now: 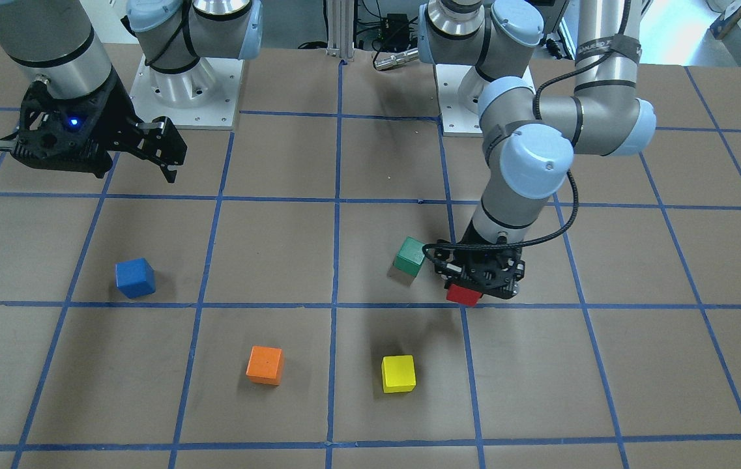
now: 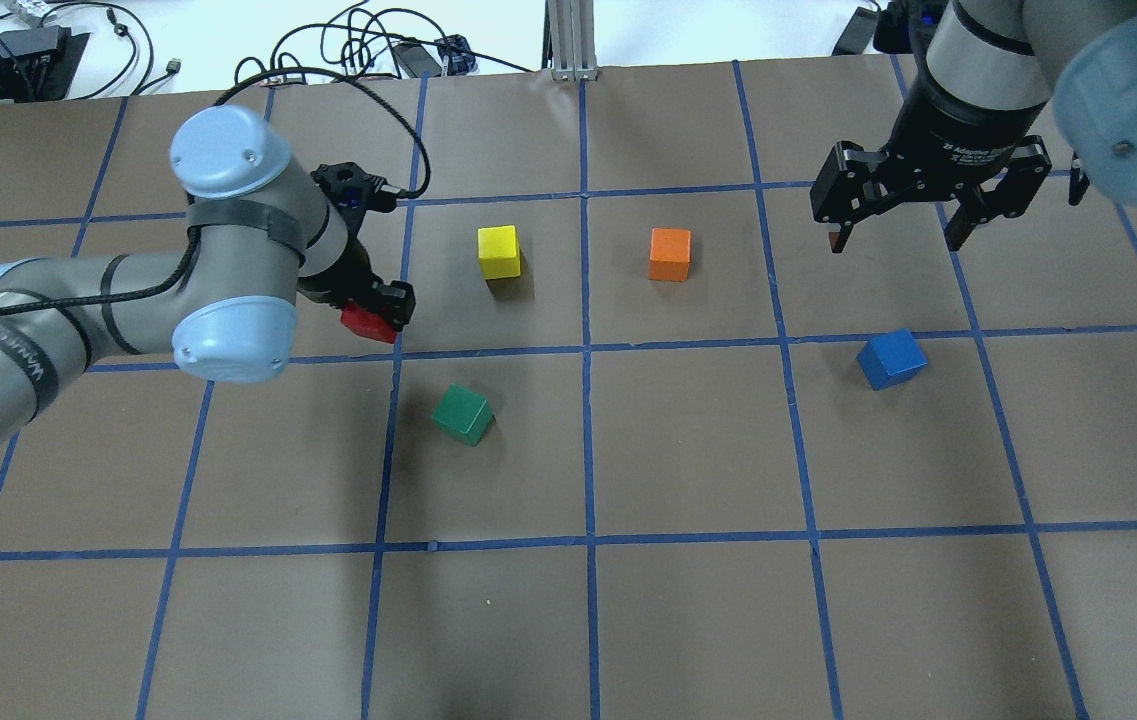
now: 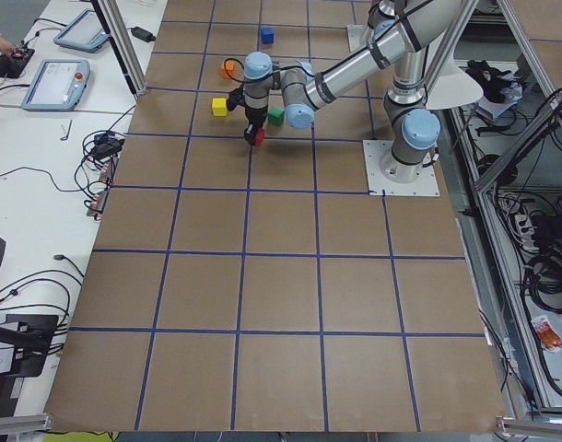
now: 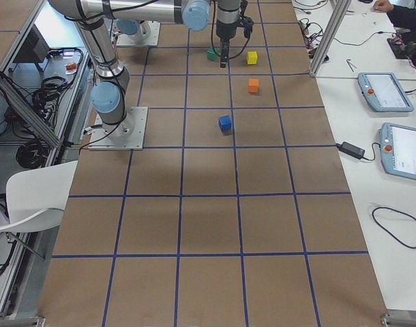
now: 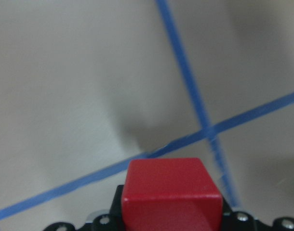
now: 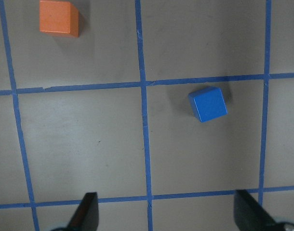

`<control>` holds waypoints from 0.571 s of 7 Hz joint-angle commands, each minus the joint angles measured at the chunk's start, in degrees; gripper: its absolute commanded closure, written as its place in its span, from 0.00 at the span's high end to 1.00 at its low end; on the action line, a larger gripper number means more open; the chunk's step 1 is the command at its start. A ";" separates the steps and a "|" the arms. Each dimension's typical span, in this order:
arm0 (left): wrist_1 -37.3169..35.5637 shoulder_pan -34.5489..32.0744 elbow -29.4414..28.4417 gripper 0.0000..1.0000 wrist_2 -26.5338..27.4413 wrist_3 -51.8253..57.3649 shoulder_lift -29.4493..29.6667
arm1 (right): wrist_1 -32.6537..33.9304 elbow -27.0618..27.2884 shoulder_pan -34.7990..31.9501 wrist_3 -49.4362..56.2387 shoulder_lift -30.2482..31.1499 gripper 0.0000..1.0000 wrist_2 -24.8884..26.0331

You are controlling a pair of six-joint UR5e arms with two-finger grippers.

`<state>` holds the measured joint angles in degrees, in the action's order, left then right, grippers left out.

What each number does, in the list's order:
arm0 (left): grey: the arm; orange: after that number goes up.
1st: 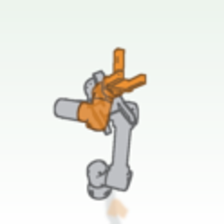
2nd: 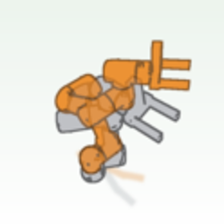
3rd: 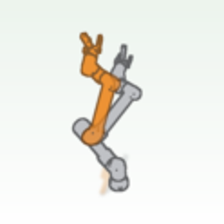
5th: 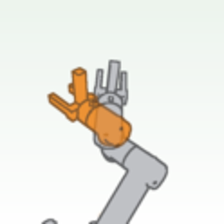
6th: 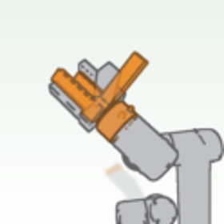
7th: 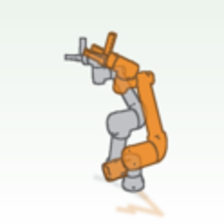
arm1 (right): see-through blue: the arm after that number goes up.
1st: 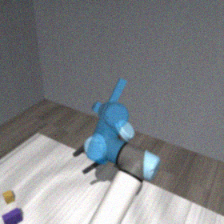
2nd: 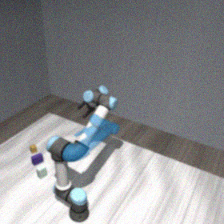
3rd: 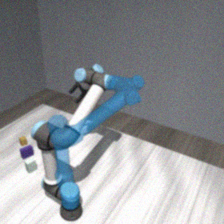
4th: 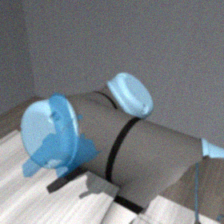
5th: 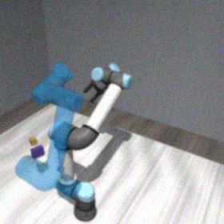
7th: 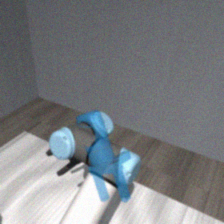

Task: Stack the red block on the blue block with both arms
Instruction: 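Carry the red cube with the left gripper and set it beside the yellow cube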

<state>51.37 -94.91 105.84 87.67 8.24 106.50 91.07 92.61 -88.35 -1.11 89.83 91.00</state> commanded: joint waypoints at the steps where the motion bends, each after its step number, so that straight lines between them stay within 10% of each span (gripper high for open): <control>1: 0.92 -10.60 -6.68 0.11 0.22 -15.93 5.54 | 0.07 0.73 0.02 -0.12 -0.01 1.00 -0.21; 4: -0.04 -14.51 -7.13 0.22 -0.12 -22.21 10.91 | 0.07 0.73 0.11 -0.03 -0.01 1.00 0.05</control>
<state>51.54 -108.03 99.00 87.71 -12.07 115.15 91.17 93.31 -88.27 -1.09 89.82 90.98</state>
